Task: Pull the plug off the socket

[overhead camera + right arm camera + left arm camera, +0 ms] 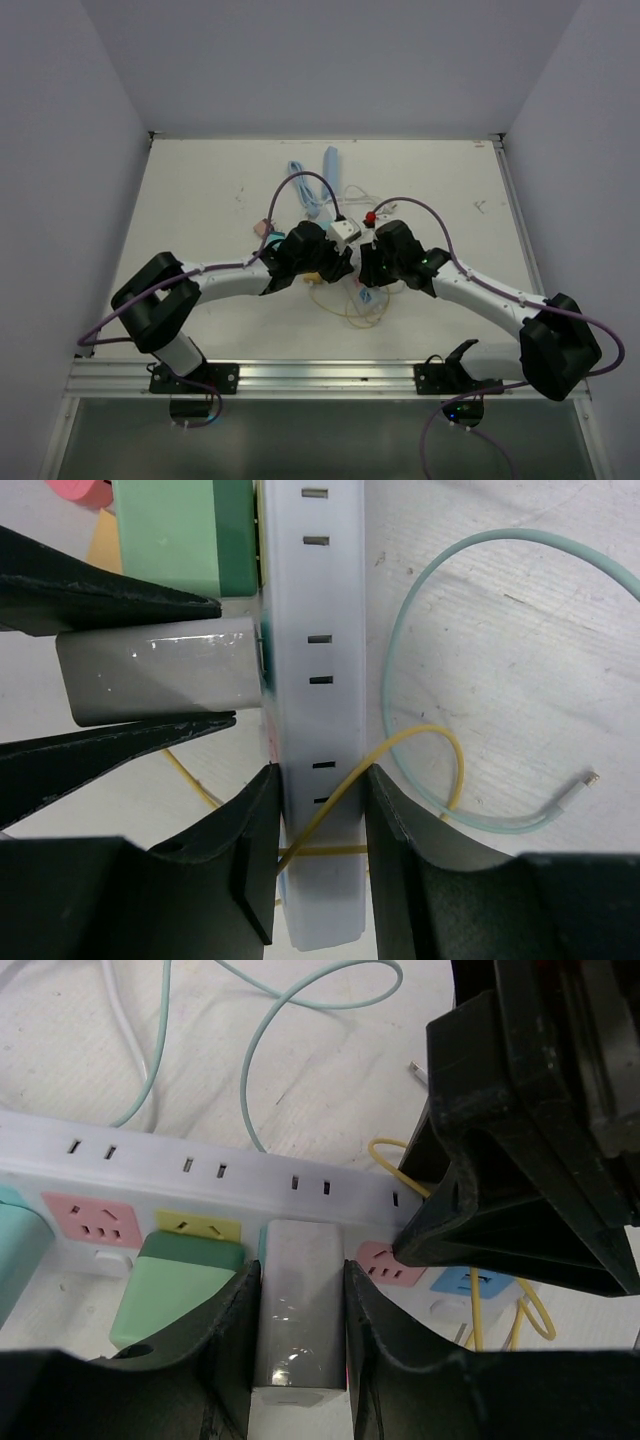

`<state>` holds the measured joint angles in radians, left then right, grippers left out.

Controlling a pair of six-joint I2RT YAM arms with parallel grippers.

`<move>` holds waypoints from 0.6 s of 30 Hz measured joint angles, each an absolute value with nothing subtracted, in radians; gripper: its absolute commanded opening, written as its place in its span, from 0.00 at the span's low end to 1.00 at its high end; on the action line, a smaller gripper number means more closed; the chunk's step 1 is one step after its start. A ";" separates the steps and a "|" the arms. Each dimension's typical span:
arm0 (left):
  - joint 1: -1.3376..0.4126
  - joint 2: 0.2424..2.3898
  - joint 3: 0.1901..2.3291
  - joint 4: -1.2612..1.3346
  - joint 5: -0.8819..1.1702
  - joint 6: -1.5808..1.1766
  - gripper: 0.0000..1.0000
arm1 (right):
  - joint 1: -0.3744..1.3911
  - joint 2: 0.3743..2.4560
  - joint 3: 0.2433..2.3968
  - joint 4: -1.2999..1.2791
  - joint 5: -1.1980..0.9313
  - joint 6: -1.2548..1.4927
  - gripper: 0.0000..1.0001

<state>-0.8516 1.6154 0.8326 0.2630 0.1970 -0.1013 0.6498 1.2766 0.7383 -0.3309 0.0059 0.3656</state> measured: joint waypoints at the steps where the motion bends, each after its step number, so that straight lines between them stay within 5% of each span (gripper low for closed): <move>1: -0.852 1.613 0.833 0.257 0.197 -0.101 0.00 | 0.652 1.277 0.739 -0.332 0.015 0.362 0.00; 18: -0.833 1.491 0.809 0.040 0.166 -0.161 0.00 | 0.615 1.301 0.778 -0.369 0.296 0.363 0.00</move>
